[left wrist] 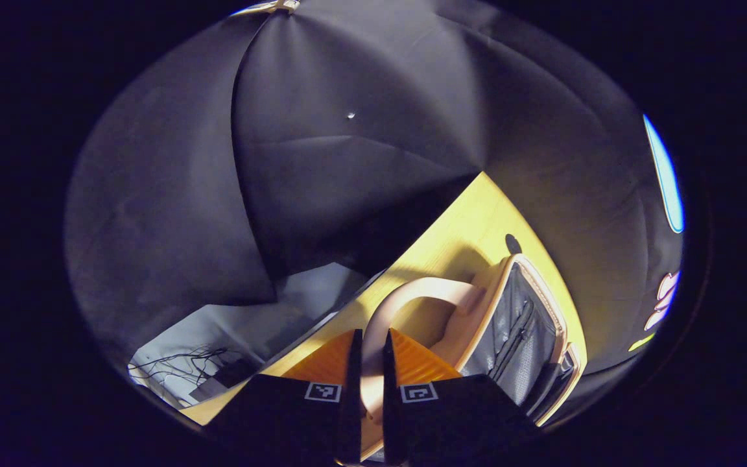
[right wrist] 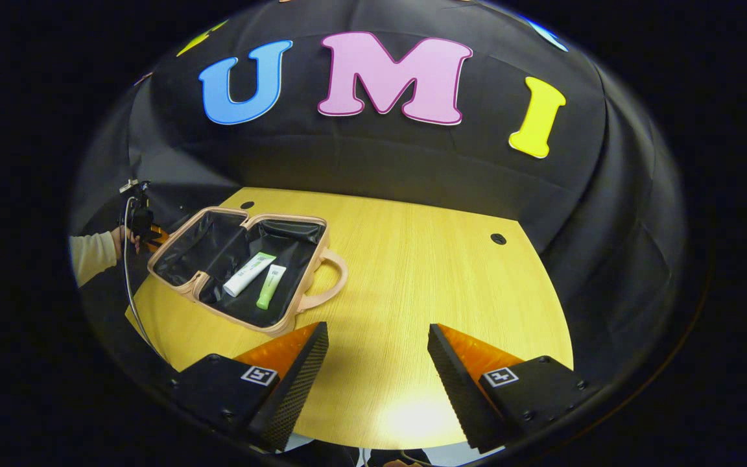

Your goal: First open the suitcase, pack the skin care products into it, and then close the suitcase.

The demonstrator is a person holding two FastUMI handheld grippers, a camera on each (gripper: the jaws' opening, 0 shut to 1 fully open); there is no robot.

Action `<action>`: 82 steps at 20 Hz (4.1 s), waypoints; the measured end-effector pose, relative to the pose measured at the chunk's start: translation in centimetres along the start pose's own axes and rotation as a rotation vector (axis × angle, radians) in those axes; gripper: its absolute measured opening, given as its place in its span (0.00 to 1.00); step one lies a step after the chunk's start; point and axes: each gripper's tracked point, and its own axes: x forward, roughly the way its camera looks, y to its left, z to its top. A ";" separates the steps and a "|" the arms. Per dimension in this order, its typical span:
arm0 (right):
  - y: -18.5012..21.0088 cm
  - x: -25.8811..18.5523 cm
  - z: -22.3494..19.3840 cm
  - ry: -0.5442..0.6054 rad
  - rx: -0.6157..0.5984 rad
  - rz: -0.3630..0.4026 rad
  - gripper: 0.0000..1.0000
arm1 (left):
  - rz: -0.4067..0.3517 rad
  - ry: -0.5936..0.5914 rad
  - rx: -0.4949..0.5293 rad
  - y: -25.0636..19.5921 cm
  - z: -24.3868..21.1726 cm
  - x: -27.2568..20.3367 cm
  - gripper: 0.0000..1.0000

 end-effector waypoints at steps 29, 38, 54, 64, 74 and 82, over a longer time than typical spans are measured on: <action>-9.2 -1.9 4.2 -0.216 0.118 0.059 0.98 | -0.420 0.040 0.657 -38.2 -31.2 -14.6 0.06; -12.8 -2.5 2.3 -0.209 0.162 0.133 0.97 | -0.262 -0.009 0.586 -38.1 -33.6 -12.5 0.45; -8.6 -10.5 6.0 -0.484 0.219 0.018 0.97 | -0.501 -0.693 0.683 -33.6 -27.7 -41.7 0.96; 1.2 -12.7 4.0 -0.529 0.106 0.113 0.97 | -0.362 -0.758 0.675 -23.8 -28.0 -43.2 0.96; 0.0 -12.9 4.6 -0.543 0.150 0.065 0.96 | -0.387 -0.783 0.695 -24.2 -27.3 -43.7 0.96; 1.1 -13.4 3.9 -0.517 0.117 0.099 0.96 | -0.390 -0.758 0.701 -24.5 -28.3 -43.1 0.96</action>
